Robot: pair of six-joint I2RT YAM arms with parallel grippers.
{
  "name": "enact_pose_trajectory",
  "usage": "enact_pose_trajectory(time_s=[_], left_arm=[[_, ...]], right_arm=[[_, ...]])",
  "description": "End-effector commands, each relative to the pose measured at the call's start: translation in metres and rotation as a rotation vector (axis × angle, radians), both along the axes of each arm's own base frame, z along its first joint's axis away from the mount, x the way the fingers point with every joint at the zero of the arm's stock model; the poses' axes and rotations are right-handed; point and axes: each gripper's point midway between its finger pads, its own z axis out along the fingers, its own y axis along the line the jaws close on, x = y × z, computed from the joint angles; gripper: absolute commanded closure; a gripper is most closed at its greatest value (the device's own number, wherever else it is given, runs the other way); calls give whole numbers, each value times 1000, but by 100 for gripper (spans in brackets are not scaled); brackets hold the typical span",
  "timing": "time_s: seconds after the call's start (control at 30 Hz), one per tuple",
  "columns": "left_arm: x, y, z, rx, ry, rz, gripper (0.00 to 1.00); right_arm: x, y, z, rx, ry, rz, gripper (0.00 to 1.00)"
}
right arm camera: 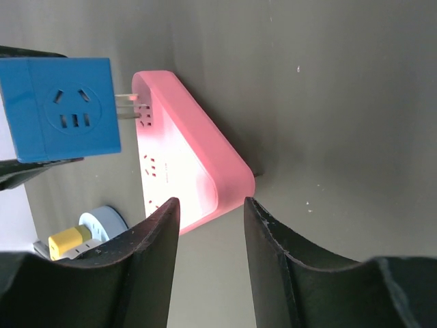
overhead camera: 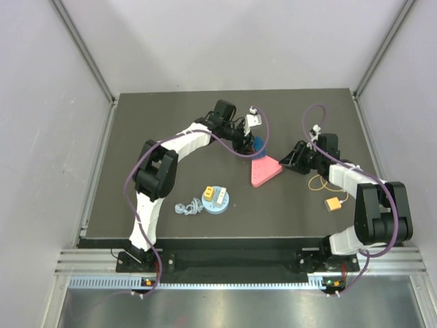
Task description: Insert the plug
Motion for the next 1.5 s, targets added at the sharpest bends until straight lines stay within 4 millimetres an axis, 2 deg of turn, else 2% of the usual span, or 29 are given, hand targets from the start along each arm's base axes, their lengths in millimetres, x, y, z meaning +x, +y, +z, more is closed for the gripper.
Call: enact_pose_trajectory(time_s=[0.0, 0.17, 0.2, 0.23, 0.67, 1.2, 1.47], left_arm=[[3, -5, 32, -21, -78, -41, 100], [1, -4, 28, 5, -65, -62, 100], [2, -5, 32, 1, -67, -71, 100], [-1, -4, 24, 17, -36, -76, 100], [-8, 2, 9, 87, -17, -85, 100], [-8, -5, 10, 74, 1, -101, 100], [-9, -4, -4, 137, -9, -120, 100]], right_arm=[[15, -1, 11, 0, -71, 17, 58], [16, 0, 15, 5, -80, 23, 58], [15, 0, 13, 2, -78, 27, 58], [15, 0, 14, 0, -81, 27, 58], [12, 1, 12, 5, -78, 37, 57], [11, 4, -4, 14, -45, 56, 60], [10, 6, -8, 24, -35, 66, 60]])
